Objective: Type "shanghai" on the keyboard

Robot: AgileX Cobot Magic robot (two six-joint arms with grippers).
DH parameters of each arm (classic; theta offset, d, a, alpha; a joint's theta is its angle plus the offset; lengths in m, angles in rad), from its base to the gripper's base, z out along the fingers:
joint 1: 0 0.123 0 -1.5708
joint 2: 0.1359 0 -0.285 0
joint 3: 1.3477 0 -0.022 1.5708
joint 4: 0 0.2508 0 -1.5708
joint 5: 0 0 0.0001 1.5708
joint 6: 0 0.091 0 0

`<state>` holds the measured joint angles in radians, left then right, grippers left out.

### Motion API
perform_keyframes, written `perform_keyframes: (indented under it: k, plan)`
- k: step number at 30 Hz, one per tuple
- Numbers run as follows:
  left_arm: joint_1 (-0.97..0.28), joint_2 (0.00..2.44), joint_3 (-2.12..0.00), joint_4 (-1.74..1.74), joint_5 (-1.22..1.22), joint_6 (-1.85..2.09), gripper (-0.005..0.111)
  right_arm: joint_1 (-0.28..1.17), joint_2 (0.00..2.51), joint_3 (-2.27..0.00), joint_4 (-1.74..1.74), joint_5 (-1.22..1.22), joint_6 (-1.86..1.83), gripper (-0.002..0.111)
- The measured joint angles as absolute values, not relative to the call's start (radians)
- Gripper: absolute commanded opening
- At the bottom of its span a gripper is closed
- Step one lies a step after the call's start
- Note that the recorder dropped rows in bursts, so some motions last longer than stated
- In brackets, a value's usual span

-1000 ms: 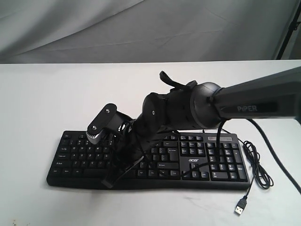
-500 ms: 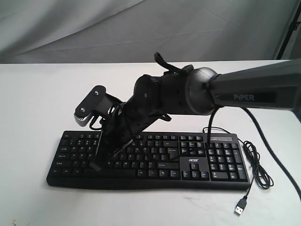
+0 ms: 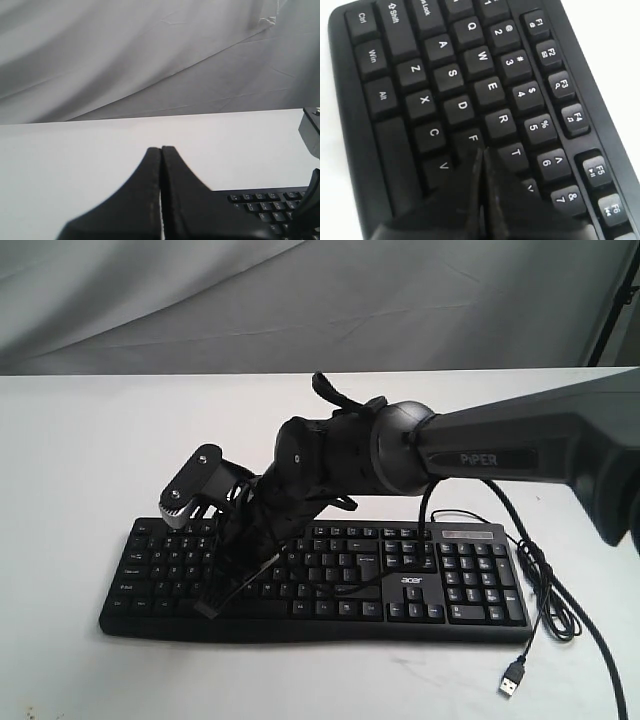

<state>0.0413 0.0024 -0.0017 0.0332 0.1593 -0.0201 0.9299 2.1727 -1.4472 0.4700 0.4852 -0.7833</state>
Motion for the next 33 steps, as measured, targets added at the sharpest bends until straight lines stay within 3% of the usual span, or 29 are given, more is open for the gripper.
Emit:
perform_keyframes:
  k: [33]
  plan:
    - [0.041,0.002,-0.002,0.033,0.159,-0.02,0.0,0.93,2.12,-1.425,0.362,0.524,-0.683,0.0]
